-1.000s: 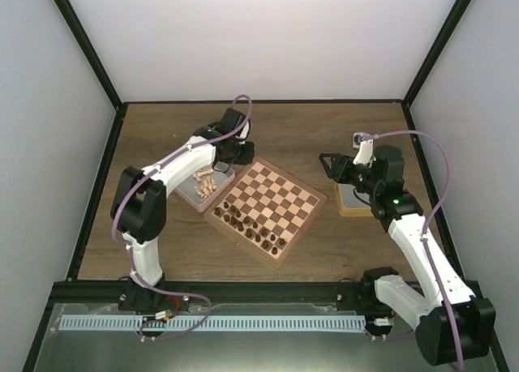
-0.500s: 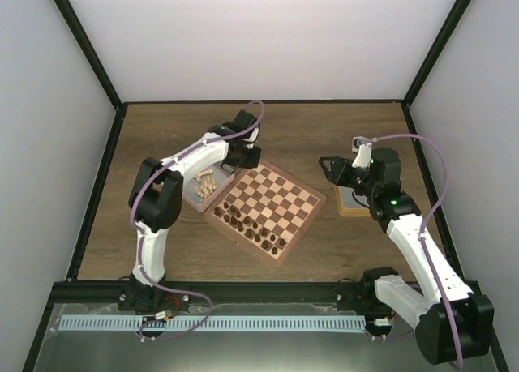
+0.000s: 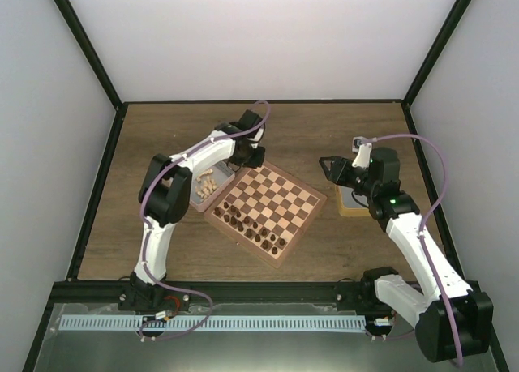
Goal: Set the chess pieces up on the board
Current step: Place the chess piece on the chessboard.
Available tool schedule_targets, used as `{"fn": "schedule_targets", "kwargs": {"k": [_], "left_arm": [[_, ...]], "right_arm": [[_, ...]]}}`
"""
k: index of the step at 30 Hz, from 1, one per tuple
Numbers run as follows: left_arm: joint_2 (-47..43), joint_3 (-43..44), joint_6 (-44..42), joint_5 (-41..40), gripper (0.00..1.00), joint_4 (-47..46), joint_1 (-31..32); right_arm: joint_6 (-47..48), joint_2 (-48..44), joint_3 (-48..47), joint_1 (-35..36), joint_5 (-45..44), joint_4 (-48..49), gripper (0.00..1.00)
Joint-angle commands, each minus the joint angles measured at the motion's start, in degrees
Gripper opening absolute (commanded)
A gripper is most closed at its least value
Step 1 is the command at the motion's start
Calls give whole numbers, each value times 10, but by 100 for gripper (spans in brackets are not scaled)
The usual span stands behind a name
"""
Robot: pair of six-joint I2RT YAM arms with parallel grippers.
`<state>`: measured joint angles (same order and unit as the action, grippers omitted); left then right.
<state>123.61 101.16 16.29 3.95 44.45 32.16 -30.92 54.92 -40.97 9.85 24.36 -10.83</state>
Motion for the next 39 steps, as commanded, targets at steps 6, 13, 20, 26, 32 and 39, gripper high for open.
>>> {"fn": "schedule_targets", "kwargs": {"k": [6,13,20,26,32,39], "left_arm": [[28,28,-4,8,9,6,6],[33,32,-6,6,9,4,6],[24,37,-15,4,29,10,6],[-9,47,-31,1,41,14,4],[-69,14,-18,-26,42,-5,2],[-192,-125,22,-148,37,-75,-29]], "right_arm": [[-3,4,4,4,-6,9,51],[-4,3,5,4,-7,8,51],[-5,2,5,4,-7,7,53],[-4,2,3,4,-4,8,57],[-6,2,1,4,-4,7,59],[-2,3,-5,4,-4,1,59]]}}
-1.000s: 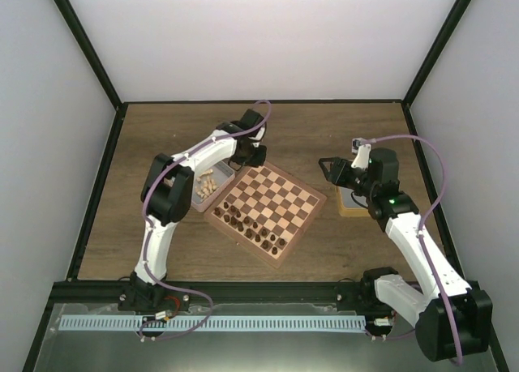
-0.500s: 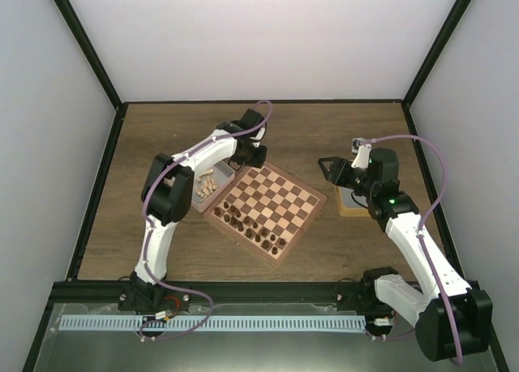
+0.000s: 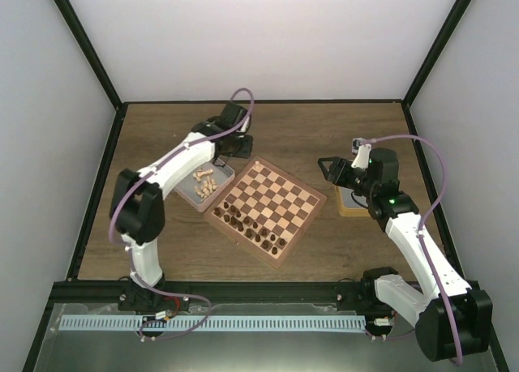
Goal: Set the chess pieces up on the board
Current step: Place the chess piece on the chessboard, then pick up the chess piece from the storage box.
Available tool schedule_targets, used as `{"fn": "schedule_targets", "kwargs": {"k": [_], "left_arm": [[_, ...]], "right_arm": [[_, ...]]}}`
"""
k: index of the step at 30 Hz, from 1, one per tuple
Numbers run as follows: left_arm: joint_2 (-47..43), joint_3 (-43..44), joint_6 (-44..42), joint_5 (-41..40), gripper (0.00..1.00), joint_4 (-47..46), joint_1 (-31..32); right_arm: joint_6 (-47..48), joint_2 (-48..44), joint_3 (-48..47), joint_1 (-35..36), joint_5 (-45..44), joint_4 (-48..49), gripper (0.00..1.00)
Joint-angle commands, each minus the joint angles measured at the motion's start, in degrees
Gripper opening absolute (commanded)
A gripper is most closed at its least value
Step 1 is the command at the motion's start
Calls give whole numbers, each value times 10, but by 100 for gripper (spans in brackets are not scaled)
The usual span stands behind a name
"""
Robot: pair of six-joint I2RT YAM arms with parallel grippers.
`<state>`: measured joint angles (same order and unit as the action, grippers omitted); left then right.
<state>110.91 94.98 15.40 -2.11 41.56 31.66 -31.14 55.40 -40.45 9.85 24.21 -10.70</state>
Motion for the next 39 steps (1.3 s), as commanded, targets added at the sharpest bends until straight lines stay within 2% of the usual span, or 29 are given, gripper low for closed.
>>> {"fn": "schedule_targets", "kwargs": {"k": [1,5,8,11,25,33,39], "left_arm": [[-83,-89,43,-98,36,-64,-32],[-145,-203,89,-110,27,-136,-72],[-167,-265,101,-109,27,-173,-98],[-151,-288,112,-90,28,-189,-117],[-44,-264,135,-53,34,-220,-170],[3,-240,130,-57,23,-210,-176],[18,-237,131,-56,23,-204,-177]], "right_arm": [[-1,-1,-12,4,-2,-1,59],[-7,-1,-14,4,2,-4,59],[-11,0,-17,4,7,-11,59],[-15,3,-22,4,12,-20,59],[-44,-6,-30,11,-2,-43,59],[-58,-11,-30,17,-3,-30,59],[-61,-11,-28,18,-7,-31,59]]}}
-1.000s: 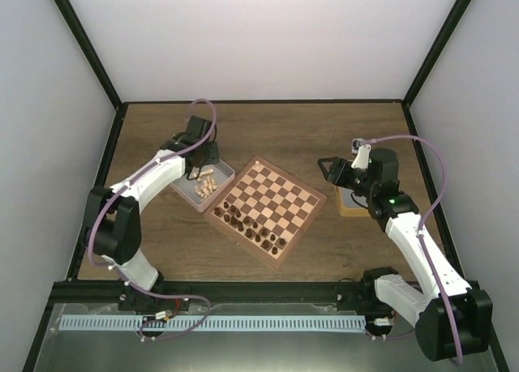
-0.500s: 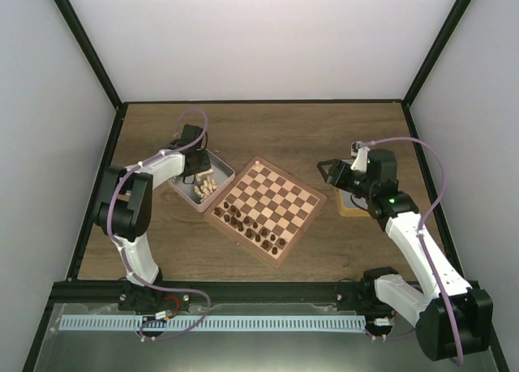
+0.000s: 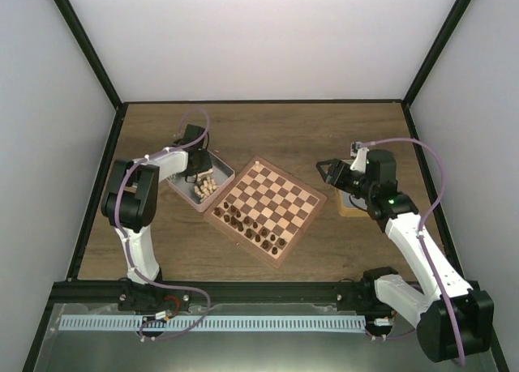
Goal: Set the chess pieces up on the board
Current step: Pick up the chess piece from the storage box.
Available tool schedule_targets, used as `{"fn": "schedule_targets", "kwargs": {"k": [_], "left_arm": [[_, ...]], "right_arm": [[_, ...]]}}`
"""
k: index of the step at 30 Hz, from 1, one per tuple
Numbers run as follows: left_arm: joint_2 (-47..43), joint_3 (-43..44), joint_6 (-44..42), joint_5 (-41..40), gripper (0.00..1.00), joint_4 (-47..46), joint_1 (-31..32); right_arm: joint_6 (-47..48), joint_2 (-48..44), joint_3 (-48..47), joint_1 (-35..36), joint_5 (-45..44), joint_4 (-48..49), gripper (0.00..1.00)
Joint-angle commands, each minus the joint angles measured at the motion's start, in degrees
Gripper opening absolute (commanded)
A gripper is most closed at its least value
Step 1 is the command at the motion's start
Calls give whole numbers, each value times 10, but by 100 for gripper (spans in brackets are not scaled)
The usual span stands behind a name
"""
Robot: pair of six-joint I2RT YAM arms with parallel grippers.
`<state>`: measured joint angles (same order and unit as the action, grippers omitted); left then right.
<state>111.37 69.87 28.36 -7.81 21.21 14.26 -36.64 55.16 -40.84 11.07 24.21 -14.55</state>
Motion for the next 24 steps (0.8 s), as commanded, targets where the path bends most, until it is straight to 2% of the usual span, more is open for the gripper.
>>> {"fn": "schedule_targets", "kwargs": {"k": [1,7,18,21,24], "left_arm": [[16,14,1,1,23,-1,-3],[-3,2,-4,10,11,-16,-3],[-148,-60,13,29,10,-50,-2],[-176,-79,7,70,10,-61,-2],[-209,-100,-13,144,10,-87,-1]], "right_arm": [[-7,-9,-23,5,-6,8,59],[-6,-11,-22,6,-7,9,59],[-9,-13,-15,7,3,17,59],[-9,-15,-12,8,9,21,59],[-1,-12,-11,9,32,27,59]]}}
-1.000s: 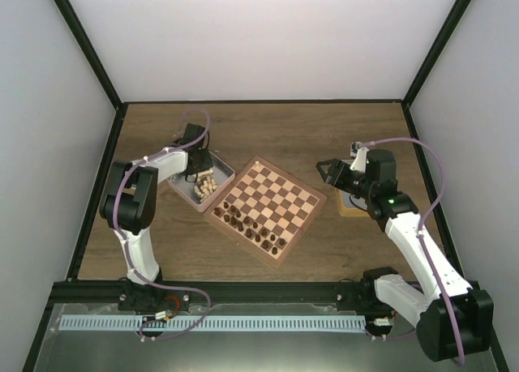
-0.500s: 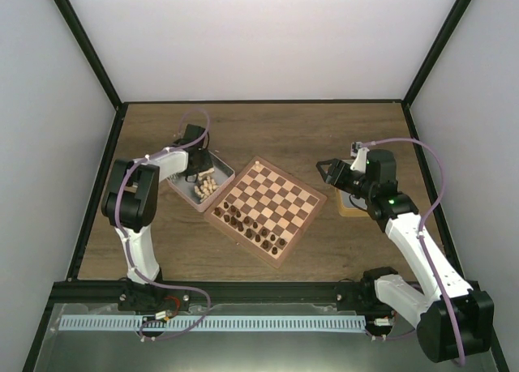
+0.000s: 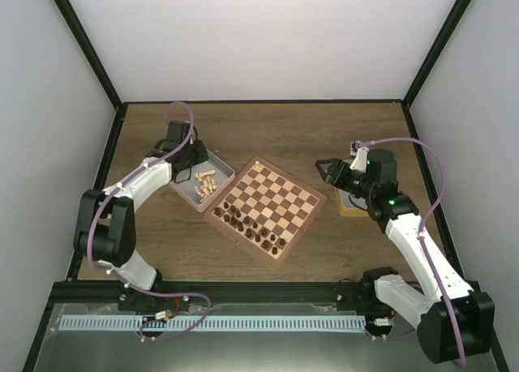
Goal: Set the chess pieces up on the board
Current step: Pick up the chess piece from the storage box, then place the chess piece on the chessboard.
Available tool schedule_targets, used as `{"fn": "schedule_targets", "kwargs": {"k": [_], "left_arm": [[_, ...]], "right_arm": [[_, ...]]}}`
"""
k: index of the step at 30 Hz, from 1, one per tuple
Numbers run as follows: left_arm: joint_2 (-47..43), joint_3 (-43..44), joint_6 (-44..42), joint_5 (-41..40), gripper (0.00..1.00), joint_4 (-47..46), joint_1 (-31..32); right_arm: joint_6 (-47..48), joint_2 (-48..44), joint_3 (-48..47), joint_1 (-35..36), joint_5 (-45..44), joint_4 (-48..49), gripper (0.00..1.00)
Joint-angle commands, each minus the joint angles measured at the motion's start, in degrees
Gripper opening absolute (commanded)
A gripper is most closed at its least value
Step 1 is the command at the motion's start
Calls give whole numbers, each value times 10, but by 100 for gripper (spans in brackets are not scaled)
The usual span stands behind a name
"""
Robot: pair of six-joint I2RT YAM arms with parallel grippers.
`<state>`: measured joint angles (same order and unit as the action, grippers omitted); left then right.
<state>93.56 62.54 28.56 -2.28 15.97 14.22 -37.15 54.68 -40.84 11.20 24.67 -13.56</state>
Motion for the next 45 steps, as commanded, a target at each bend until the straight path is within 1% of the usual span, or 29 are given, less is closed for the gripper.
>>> {"fn": "schedule_targets", "kwargs": {"k": [1,4,6,8,10,15,17,22,25,29,33,35,38,41,43,45], "left_arm": [[-44,-34,-21,120,10,-46,0],[-71,-46,-38,223,11,-84,12],[-86,-47,-45,275,11,-113,31],[-100,-50,-53,308,12,-147,58],[-111,-51,-66,328,12,-180,87],[-126,-39,-116,393,13,-217,150],[-134,-33,-149,398,16,-217,173],[-149,-25,-261,401,16,-212,216],[-150,-21,-315,380,16,-219,228],[-145,-16,-395,361,16,-225,239],[-147,-18,-505,370,16,-218,248],[-147,-19,-523,361,15,-225,249],[-147,-26,-532,362,14,-249,250],[-146,-33,-540,367,14,-258,251],[-146,-38,-543,365,14,-263,251],[-148,-44,-546,365,14,-267,252]], "right_arm": [[6,-6,-12,8,39,21,59],[11,5,-17,14,89,44,59],[13,15,-25,22,121,62,59],[14,28,-36,32,151,77,59],[12,38,-50,45,162,85,59],[23,71,-110,88,183,74,59],[30,84,-136,99,184,57,59],[27,92,-165,105,189,41,58],[26,91,-173,109,192,31,58],[40,94,-185,121,167,-3,57],[44,97,-190,129,147,-24,54],[43,100,-191,130,146,-25,52],[37,106,-189,131,146,-20,45],[31,109,-187,131,145,-16,39],[24,107,-182,131,146,-8,32],[15,106,-176,131,156,0,30]]}}
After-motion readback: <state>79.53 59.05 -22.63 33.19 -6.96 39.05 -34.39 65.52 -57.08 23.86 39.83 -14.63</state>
